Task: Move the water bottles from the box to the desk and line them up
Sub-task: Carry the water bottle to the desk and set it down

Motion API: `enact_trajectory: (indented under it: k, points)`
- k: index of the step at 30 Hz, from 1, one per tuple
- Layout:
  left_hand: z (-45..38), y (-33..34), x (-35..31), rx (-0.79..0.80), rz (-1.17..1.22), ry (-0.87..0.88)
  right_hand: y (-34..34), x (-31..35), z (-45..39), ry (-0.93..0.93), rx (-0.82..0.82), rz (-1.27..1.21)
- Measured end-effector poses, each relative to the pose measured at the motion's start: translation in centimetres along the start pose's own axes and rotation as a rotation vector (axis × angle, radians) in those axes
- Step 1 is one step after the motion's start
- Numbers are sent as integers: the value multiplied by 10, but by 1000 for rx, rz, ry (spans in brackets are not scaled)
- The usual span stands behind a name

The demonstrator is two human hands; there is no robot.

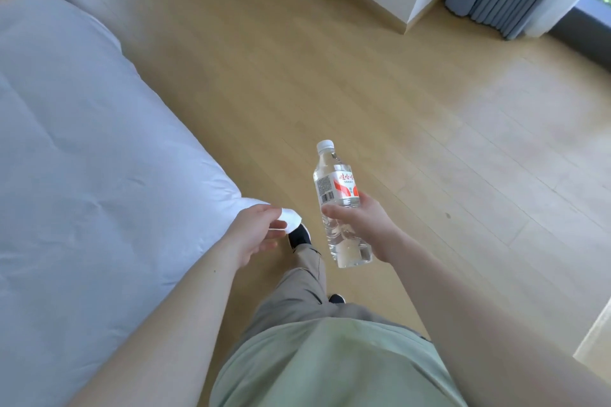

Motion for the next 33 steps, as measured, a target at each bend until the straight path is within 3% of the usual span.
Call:
enact_trajectory:
  k: [17, 25, 33]
  points:
    - [-109, -86, -187, -21, 62, 52, 14, 184, -160, -28, -25, 83]
    - [-160, -124, -256, -102, 145, 35, 23, 254, -257, 33, 125, 189]
    - [-211, -150, -358, -225, 251, -6, 13, 372, -359, 14, 328, 326]
Point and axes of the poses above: each hand's wrist, its own z-axis away from the middle knuckle, its own y-axis out of the palm, x = y × z, the point moved 3 cm from there along -z, towards the middle knuckle, and after that the axes turned 6 degrees about x, right-handed, at the moved point
